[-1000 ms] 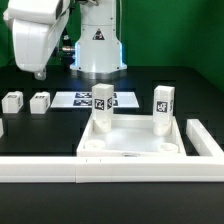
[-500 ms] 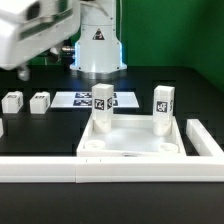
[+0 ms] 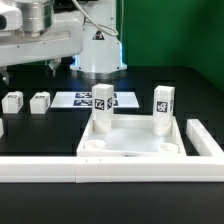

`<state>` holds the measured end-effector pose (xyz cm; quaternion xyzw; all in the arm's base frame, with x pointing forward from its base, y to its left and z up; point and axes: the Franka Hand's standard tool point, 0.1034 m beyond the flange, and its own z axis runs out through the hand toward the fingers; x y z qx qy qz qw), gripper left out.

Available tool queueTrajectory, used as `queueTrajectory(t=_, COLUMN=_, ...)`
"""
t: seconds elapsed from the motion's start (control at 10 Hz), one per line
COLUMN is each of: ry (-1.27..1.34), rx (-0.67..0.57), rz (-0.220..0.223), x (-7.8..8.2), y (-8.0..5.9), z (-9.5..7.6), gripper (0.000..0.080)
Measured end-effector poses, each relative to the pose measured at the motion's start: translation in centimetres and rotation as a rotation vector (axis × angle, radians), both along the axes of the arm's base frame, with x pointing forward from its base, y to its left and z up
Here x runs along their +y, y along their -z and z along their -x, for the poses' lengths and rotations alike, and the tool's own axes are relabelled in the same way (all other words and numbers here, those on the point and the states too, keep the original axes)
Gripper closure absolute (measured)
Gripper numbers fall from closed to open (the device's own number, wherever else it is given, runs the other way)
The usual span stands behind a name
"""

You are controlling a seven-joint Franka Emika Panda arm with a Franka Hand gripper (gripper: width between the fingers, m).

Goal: Assemble square table

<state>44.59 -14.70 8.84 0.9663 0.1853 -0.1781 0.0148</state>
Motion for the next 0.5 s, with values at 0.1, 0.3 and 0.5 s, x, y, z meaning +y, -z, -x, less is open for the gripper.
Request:
queueTrajectory(t=0.1, ry=0.034, rx=-0.003, rz=0.011, x=0.1, y=0.0, z=0.0, gripper=0.0151)
queueTrajectory(t=0.3, ry=0.287, rx=0.008, rz=0.063, x=-0.5, y=0.9, z=1.4, gripper=0.0151)
queueTrajectory(t=0.5, ry=0.507, rx=0.124, rz=0.027, x=0.3, y=2.7, z=5.2, gripper=0.0151)
